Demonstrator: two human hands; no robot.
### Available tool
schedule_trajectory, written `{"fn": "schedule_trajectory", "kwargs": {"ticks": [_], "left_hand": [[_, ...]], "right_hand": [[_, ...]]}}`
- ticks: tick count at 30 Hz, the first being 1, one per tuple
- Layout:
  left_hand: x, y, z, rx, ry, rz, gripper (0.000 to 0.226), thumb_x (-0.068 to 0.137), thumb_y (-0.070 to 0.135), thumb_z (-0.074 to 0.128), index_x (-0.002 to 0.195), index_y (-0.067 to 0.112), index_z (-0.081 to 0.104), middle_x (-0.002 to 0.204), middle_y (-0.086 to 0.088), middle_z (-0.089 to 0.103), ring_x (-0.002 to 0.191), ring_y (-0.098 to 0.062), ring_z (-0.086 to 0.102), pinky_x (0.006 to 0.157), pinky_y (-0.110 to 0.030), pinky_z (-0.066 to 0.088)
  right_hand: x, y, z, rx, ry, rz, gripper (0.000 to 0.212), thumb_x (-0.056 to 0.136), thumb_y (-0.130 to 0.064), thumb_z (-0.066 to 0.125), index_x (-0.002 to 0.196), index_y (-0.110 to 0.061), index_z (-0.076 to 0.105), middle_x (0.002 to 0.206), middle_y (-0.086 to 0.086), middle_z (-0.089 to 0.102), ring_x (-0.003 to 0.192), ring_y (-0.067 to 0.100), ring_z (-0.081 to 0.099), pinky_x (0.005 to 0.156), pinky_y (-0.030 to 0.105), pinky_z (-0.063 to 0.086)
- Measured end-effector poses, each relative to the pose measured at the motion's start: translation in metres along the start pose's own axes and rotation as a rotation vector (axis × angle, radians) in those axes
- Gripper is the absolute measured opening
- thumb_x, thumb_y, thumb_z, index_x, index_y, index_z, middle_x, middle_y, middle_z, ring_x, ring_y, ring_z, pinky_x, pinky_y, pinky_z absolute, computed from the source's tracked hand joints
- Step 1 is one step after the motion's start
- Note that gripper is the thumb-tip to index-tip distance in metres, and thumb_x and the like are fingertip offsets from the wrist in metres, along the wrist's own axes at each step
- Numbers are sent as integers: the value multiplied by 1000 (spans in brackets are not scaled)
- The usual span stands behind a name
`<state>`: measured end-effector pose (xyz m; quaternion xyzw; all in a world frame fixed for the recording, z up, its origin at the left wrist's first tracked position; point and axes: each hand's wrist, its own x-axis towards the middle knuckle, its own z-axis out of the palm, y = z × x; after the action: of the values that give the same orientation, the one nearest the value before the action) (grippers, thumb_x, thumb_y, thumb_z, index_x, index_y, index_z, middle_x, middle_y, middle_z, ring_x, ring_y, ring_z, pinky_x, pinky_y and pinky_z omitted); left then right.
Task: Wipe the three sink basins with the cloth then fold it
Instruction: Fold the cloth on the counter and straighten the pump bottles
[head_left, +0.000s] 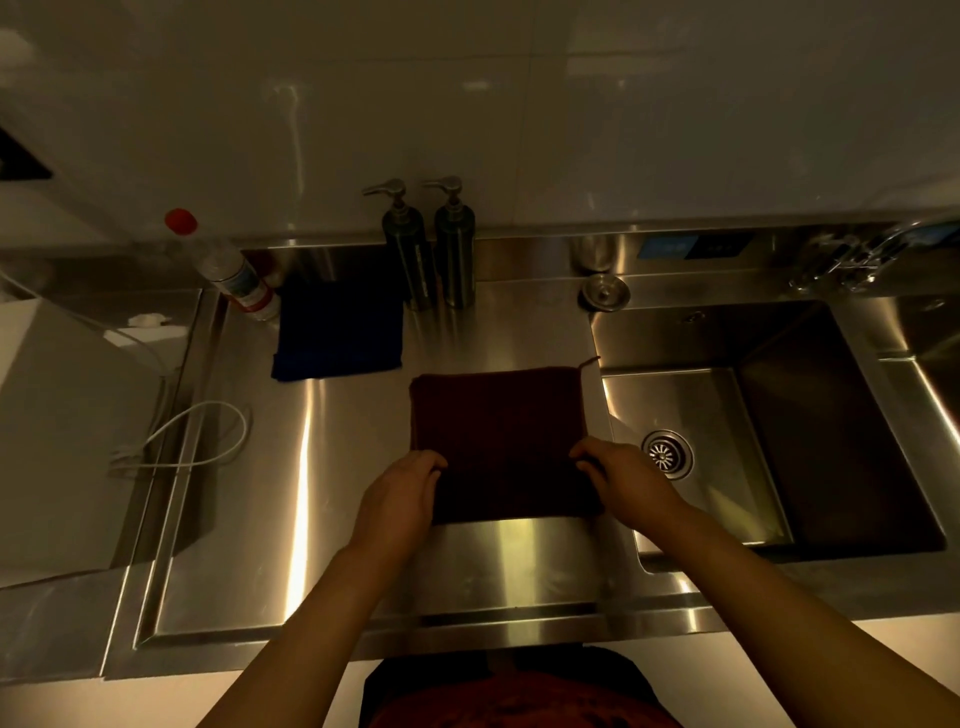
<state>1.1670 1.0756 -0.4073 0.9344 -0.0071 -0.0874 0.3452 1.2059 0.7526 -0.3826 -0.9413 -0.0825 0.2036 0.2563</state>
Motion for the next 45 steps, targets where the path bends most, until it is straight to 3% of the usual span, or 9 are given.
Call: {"fn": "schedule_trajectory", "kwargs": {"ticks": [2, 6, 15, 21, 27, 37, 41, 45], "left_hand": [[13, 1, -2, 2, 2, 3, 21, 107, 21, 50, 121, 24, 67, 111, 6, 67, 96, -12, 62, 82, -30, 52], [40, -2, -4, 14, 5, -4, 22, 108, 20, 49, 121, 25, 66, 110, 8, 66, 94, -7, 60, 74, -13, 41], [92, -5, -11, 64, 14, 43, 20, 107, 16, 52, 118, 17, 69, 107, 1, 68, 91, -15, 63, 77, -27, 47], [124, -8, -14, 58, 21, 38, 20, 107, 18, 51, 119, 20, 68, 109, 4, 68, 92, -8, 58, 78, -27, 43], [148, -13, -14, 77, -29, 6, 19, 107, 19, 49, 110, 21, 68, 105, 3, 68, 90, -16, 62, 78, -37, 52], [169, -16, -8, 78, -22, -47, 22, 106, 14, 48, 107, 16, 70, 103, -2, 68, 90, -19, 62, 74, -34, 49], [164, -14, -9, 134, 63, -28, 23, 103, 5, 53, 118, 8, 70, 115, -12, 66, 105, -29, 58, 85, -44, 50], [139, -10, -8, 174, 31, 44, 27, 98, 6, 64, 124, 10, 70, 121, -11, 66, 111, -29, 58, 92, -43, 49]], "right_hand": [[12, -2, -7, -1, 7, -7, 21, 103, -20, 55, 122, -21, 65, 111, 3, 71, 100, 22, 66, 86, 38, 55], [35, -4, -20, -11, 23, -9, 21, 103, -20, 56, 122, -19, 66, 111, 4, 71, 102, 24, 66, 88, 40, 54], [80, -7, -39, -50, 18, -15, 22, 102, -19, 57, 122, -17, 66, 113, 7, 72, 103, 28, 67, 89, 42, 54], [106, -6, -48, -63, 16, -7, 24, 103, -19, 55, 124, -16, 65, 115, 9, 70, 105, 27, 65, 91, 43, 52], [126, -4, -52, -62, -11, 12, 20, 103, -18, 56, 120, -16, 65, 109, 10, 72, 100, 27, 67, 88, 45, 54], [149, 1, -37, -72, 68, 69, 15, 102, -20, 52, 111, -19, 65, 101, 7, 72, 92, 29, 67, 80, 42, 55], [147, 4, -26, -50, 128, 91, 28, 99, -21, 59, 126, -15, 62, 121, 9, 64, 108, 30, 62, 90, 45, 52], [133, 15, -22, -86, 194, 93, 39, 96, -22, 65, 133, -13, 60, 134, 9, 54, 119, 28, 54, 99, 42, 49]]}}
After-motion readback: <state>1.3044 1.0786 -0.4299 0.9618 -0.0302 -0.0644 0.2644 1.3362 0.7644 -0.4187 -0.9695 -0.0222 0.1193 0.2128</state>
